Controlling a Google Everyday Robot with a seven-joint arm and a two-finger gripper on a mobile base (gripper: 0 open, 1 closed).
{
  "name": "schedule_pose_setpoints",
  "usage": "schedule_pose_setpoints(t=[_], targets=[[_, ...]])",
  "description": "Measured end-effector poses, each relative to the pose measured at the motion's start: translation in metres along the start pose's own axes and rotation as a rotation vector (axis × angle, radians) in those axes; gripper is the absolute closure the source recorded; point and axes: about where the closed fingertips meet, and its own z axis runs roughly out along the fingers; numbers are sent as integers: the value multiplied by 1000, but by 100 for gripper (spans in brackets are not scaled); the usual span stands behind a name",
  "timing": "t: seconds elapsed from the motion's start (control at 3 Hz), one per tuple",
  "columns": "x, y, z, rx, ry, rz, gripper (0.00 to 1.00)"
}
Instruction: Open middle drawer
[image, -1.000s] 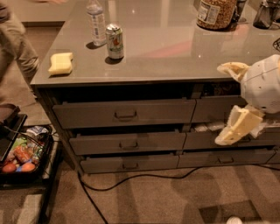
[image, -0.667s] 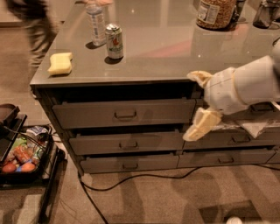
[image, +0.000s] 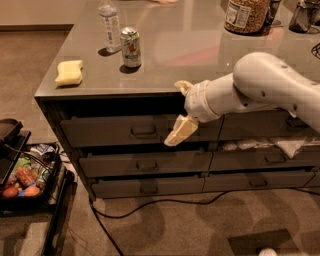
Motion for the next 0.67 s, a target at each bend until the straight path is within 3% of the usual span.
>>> schedule_pose_setpoints(t=[0.67], targets=[[1, -1, 10, -7, -11, -17, 0]])
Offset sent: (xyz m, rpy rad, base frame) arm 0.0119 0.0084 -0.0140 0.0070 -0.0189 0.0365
